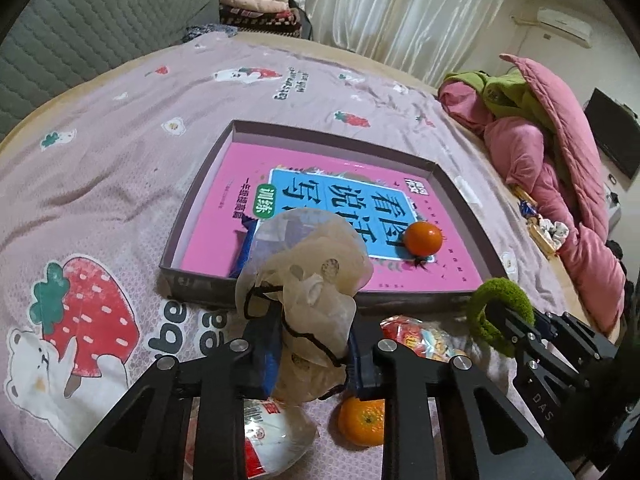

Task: Organize objects
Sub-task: 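Lift the green ring with the right tool while the left tool grasps the mesh bag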

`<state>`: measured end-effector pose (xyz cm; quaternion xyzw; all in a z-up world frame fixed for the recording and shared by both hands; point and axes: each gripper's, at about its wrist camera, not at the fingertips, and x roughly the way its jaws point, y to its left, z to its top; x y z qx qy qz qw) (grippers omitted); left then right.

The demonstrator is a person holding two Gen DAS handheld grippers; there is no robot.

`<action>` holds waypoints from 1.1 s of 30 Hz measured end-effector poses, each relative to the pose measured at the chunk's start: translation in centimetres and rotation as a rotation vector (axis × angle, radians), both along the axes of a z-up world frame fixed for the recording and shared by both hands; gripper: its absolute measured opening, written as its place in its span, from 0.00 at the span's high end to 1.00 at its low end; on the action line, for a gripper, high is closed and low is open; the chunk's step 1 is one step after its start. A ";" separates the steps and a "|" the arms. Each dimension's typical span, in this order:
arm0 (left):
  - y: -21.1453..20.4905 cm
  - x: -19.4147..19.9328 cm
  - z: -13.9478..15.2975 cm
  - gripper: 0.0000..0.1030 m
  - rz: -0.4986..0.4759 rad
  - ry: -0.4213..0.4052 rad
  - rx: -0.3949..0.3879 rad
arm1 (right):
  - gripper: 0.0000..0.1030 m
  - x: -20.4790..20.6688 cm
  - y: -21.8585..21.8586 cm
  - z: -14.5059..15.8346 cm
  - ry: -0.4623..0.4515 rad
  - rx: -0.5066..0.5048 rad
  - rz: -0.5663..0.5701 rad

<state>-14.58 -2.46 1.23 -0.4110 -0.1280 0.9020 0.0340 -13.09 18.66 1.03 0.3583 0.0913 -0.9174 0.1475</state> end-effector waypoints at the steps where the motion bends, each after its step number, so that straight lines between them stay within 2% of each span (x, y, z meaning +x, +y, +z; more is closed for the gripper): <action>1: 0.1 0.1 0.1 0.74 -0.002 0.006 0.000 | 0.82 0.1 0.0 0.1 0.002 -0.002 0.002; 12: 1.0 1.1 1.6 0.74 -0.029 0.088 -0.044 | 0.83 0.7 -0.4 1.1 0.043 -0.022 0.023; 33: 1.3 1.9 3.1 0.74 -0.045 0.163 -0.067 | 0.83 1.5 -1.8 3.3 0.142 -0.081 0.059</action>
